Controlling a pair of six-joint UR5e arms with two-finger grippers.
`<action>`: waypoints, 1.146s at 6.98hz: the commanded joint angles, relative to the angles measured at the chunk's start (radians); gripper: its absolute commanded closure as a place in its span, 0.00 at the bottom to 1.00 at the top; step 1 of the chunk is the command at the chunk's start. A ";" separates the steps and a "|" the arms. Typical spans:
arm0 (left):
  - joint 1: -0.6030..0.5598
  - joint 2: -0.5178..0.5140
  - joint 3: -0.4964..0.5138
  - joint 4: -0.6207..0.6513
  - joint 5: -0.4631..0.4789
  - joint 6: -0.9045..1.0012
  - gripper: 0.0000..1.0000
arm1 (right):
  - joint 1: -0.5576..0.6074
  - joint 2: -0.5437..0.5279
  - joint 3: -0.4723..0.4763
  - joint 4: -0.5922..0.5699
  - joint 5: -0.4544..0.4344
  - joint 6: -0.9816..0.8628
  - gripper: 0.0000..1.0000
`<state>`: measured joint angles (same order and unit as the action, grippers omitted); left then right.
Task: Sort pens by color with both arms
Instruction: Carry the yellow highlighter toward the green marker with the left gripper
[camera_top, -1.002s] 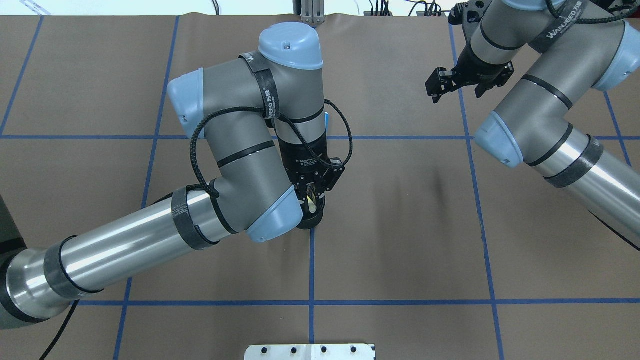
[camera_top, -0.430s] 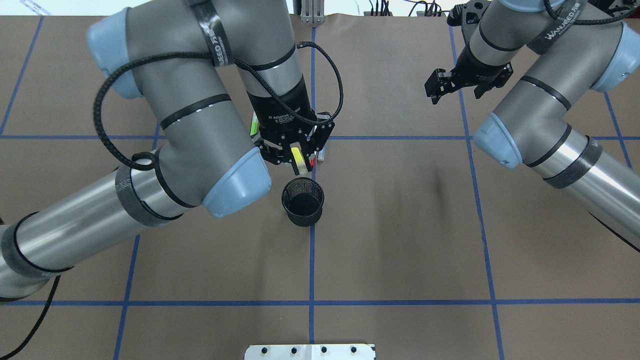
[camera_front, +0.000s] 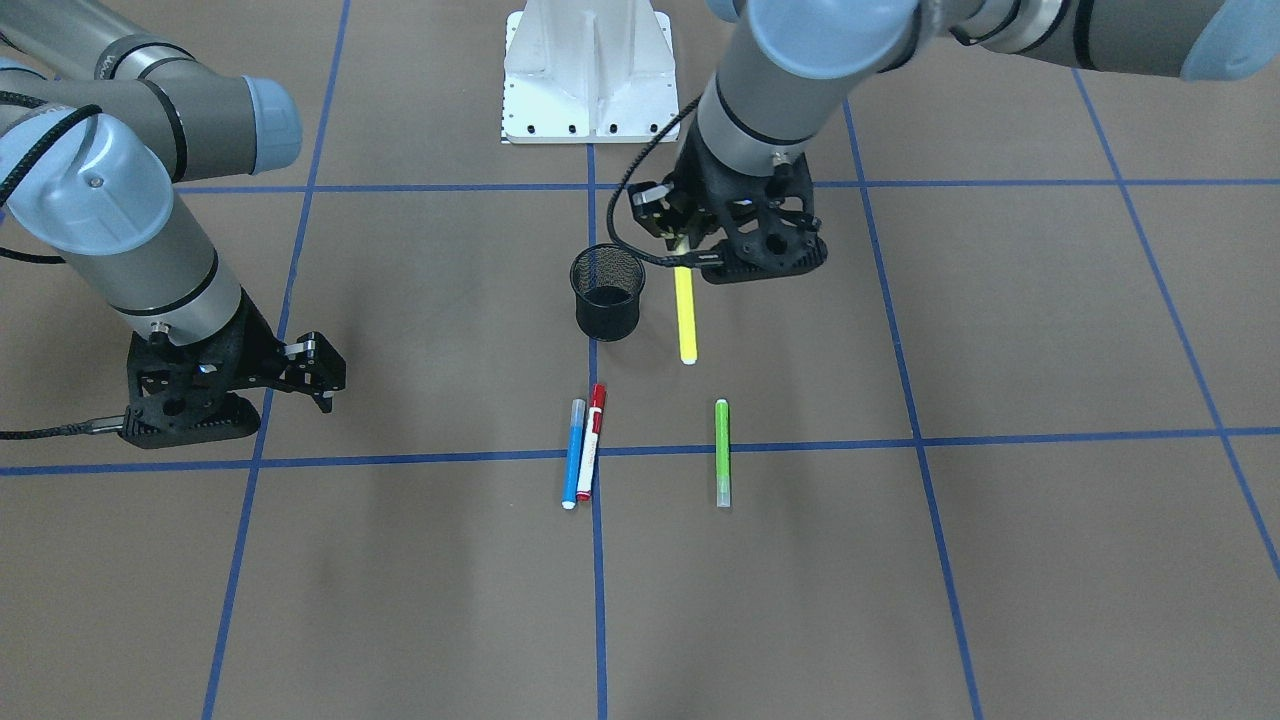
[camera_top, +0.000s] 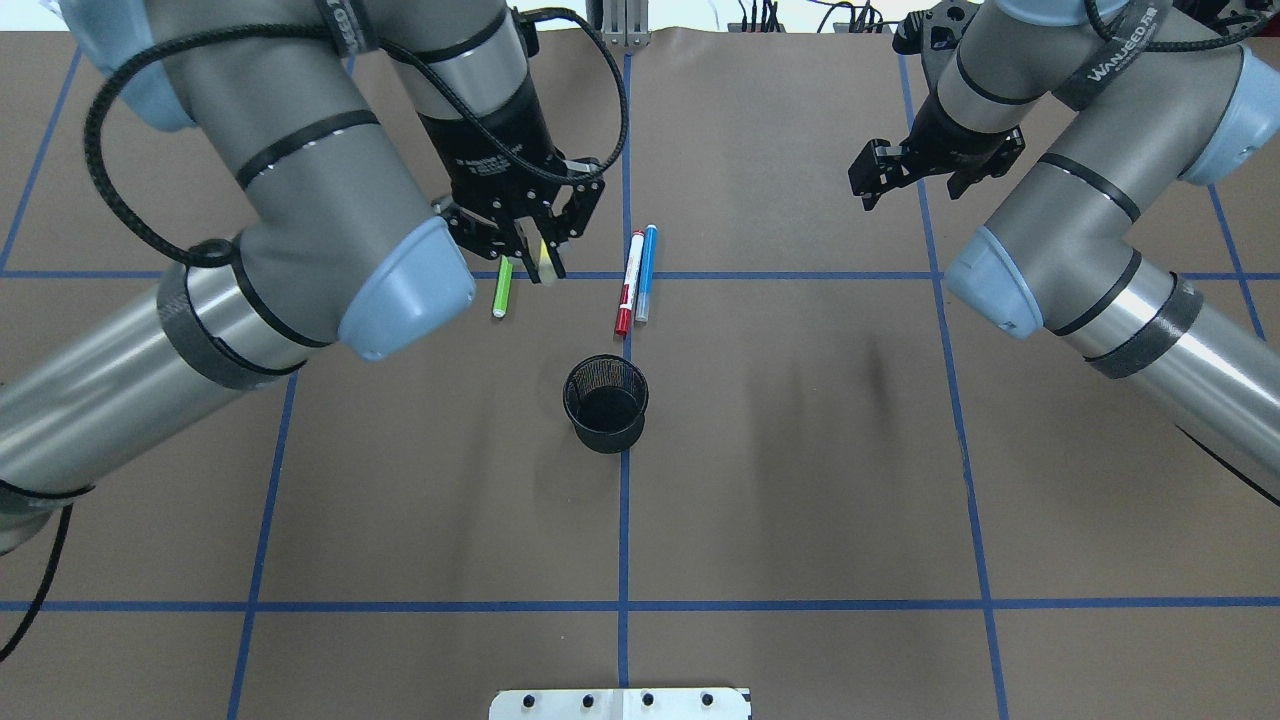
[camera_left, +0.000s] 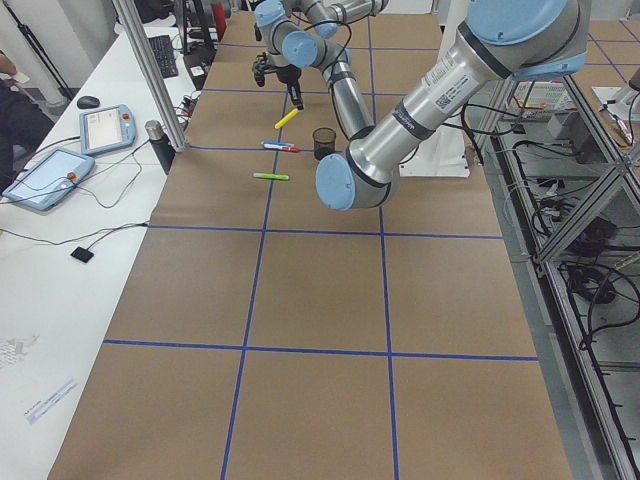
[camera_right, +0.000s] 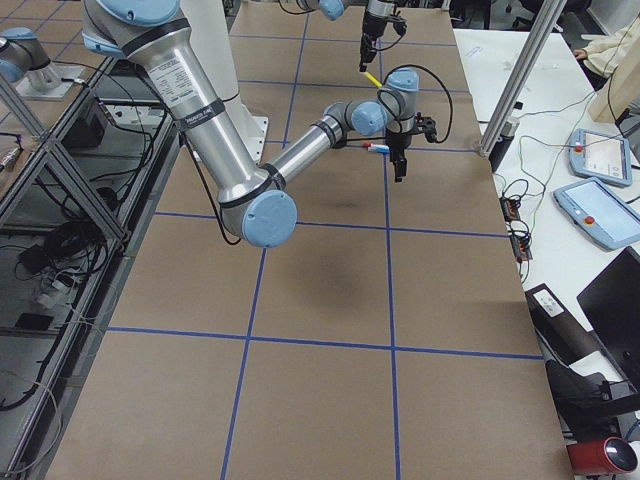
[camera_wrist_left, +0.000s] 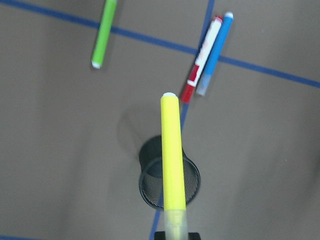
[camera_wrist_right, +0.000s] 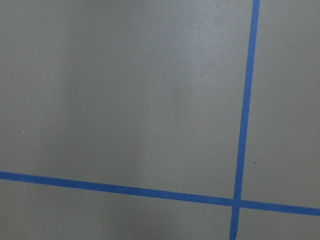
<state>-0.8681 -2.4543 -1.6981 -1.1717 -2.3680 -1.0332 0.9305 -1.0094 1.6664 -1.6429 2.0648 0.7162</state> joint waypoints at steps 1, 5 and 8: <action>-0.052 0.043 0.070 -0.022 0.003 0.166 0.78 | -0.002 0.000 -0.002 0.000 0.000 -0.001 0.01; -0.072 0.072 0.407 -0.504 0.012 0.193 0.78 | -0.009 0.005 -0.011 0.002 0.000 -0.001 0.01; -0.014 0.100 0.423 -0.514 0.063 0.193 0.78 | -0.009 0.008 -0.016 0.002 -0.002 -0.001 0.01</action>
<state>-0.9163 -2.3628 -1.2804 -1.6809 -2.3447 -0.8397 0.9220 -1.0028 1.6519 -1.6414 2.0634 0.7148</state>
